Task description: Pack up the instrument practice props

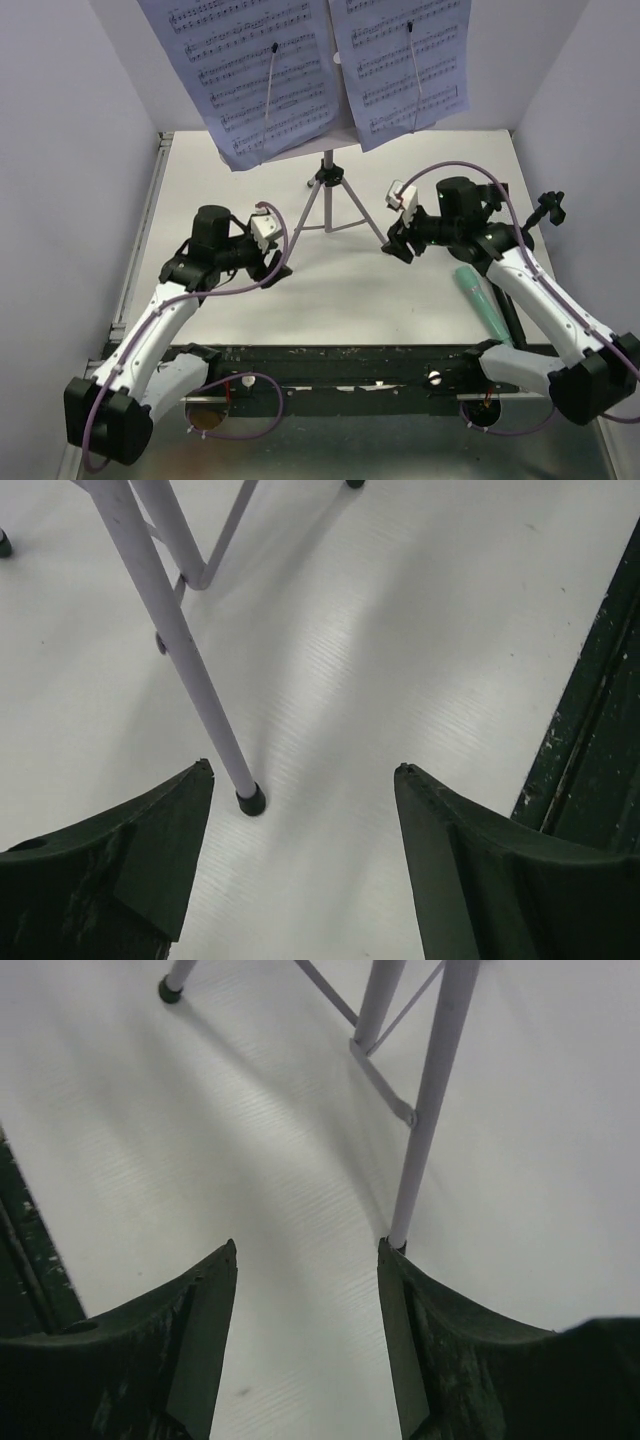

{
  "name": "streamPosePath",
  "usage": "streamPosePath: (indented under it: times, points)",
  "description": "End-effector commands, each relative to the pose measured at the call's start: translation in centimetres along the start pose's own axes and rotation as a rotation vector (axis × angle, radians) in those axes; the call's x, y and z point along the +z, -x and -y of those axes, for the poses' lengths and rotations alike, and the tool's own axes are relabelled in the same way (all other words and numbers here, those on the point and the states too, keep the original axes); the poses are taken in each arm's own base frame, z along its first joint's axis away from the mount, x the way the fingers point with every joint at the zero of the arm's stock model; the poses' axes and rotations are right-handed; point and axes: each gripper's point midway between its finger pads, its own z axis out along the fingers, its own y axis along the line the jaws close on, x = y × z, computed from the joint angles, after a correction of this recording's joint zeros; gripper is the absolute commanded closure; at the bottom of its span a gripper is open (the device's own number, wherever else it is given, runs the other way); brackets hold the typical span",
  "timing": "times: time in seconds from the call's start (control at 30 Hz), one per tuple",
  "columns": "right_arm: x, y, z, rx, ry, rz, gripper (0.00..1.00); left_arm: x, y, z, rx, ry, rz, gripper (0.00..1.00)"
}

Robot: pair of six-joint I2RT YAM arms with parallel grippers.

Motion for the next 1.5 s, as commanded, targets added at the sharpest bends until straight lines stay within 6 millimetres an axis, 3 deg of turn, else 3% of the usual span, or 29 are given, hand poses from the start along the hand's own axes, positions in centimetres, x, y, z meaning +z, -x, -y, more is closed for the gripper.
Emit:
streamPosePath:
  times: [0.0,0.07,0.2,0.3,0.4,0.5,0.53,0.67,0.73,0.8,0.97,1.17,1.33,1.47]
  points:
    - [-4.3,-0.1,-5.0,0.096,0.101,0.012,0.32,-4.1,-2.6,3.5,0.076,0.0,-0.065,0.12]
    - [-6.3,1.9,-5.9,0.075,0.115,0.071,0.29,-6.2,-0.9,3.3,0.117,0.111,0.001,0.01]
    - [-10.4,7.3,-5.7,-0.005,0.068,0.19,0.24,-10.3,2.4,5.2,0.198,0.165,0.068,0.01]
    - [-12.8,12.1,-4.9,-0.071,0.036,0.294,0.15,-13.8,6.3,5.3,0.158,0.276,0.13,0.01]
    - [-13.8,17.1,-4.1,-0.08,0.051,0.398,0.09,-17.0,10.5,4.3,0.102,0.405,0.206,0.01]
    - [-14.0,22.4,-3.1,-0.066,0.098,0.504,0.09,-20.2,15.1,2.0,0.049,0.559,0.285,0.01]
    - [-14.2,24.2,-3.0,-0.078,0.118,0.55,0.09,-21.2,17.4,1.6,0.055,0.58,0.319,0.01]
    - [-14.1,29.1,-2.9,-0.104,0.216,0.709,0.09,-22.7,23.9,0.4,0.107,0.571,0.442,0.01]
    - [-13.6,31.0,-2.7,-0.123,0.22,0.777,0.09,-23.4,26.0,-0.9,0.066,0.589,0.494,0.01]
    - [-13.1,32.5,-3.1,-0.074,0.268,0.803,0.09,-24.1,28.2,-2.0,0.026,0.577,0.536,0.01]
    - [-12.5,34.8,-5.7,-0.109,0.385,0.878,0.09,-22.8,31.9,-2.6,0.115,0.397,0.582,0.01]
    - [-10.6,36.8,-7.8,-0.123,0.427,0.898,0.09,-22.3,32.8,-3.8,0.123,0.366,0.645,0.01]
    - [-7.9,37.6,-7.0,-0.036,0.416,0.88,0.09,-23.1,33.6,-4.2,0.12,0.345,0.726,0.02]
    - [-6.9,38.3,-6.8,-0.04,0.411,0.887,0.09,-23.4,33.7,-3.1,0.137,0.264,0.738,0.06]
